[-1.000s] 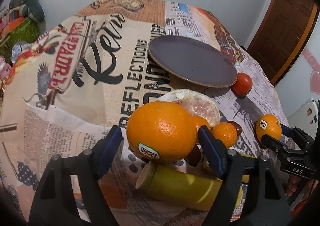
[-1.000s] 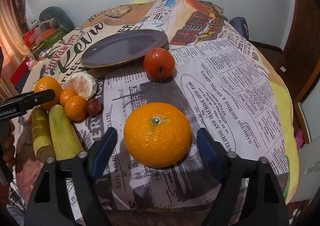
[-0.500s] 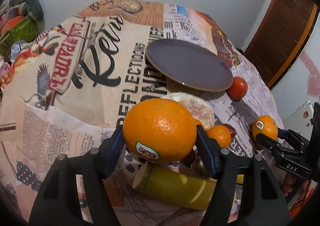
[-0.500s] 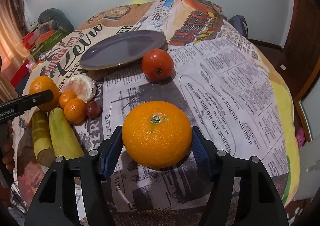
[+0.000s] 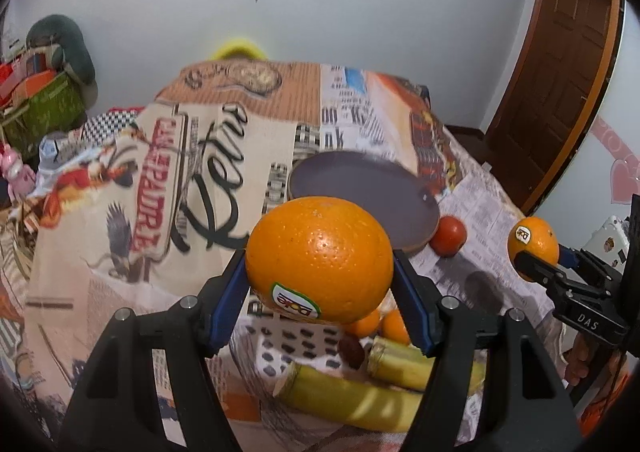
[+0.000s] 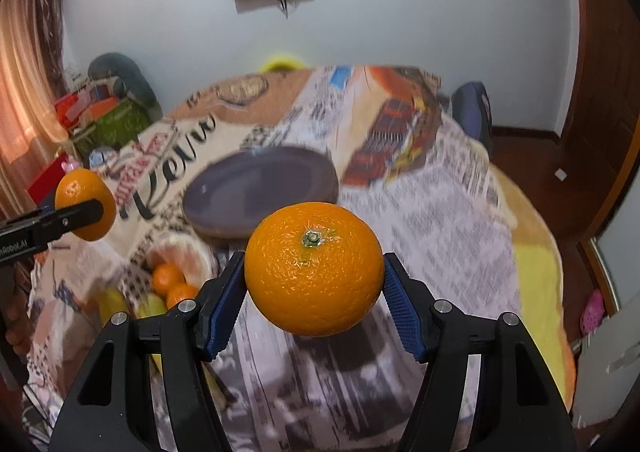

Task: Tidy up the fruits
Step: 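Lift and carry both held oranges over the dark plate with both grippers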

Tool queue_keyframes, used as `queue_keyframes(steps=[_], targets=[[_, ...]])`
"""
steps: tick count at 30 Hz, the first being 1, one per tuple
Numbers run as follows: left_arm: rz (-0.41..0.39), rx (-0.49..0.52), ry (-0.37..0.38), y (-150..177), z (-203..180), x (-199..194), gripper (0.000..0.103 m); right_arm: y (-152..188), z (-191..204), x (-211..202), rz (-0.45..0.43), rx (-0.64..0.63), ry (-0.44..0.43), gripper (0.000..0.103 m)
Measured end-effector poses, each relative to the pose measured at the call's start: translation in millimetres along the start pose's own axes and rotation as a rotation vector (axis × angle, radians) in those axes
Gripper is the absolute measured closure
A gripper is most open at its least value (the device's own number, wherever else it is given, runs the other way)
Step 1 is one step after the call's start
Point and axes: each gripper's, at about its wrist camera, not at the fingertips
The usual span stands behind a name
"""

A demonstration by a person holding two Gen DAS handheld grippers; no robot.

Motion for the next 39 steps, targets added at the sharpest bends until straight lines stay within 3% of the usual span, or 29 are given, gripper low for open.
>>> queue_keyframes(steps=[12,23,39], targets=[[-0.069,0.008,-0.003,-33,-5,-3,0.035,-38,11,-2,-0.108,-0.025,-0.019,0.04],[-0.084,0.014,-0.006,-58,-7,22,0.035,-67,18,17,-0.163,-0.06,-0.012,0.04],[-0.035,0.017,-0.013,-85,1,86,0.035,-88,22,76,-0.111,-0.129,0.004,0.04]])
Point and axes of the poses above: each gripper's, at about its wrist camera, not at the fingertips, and x roughly the way its jaws point, z to its left, y to its underside, and after that the axes turned 5 degrees about y, right-handed
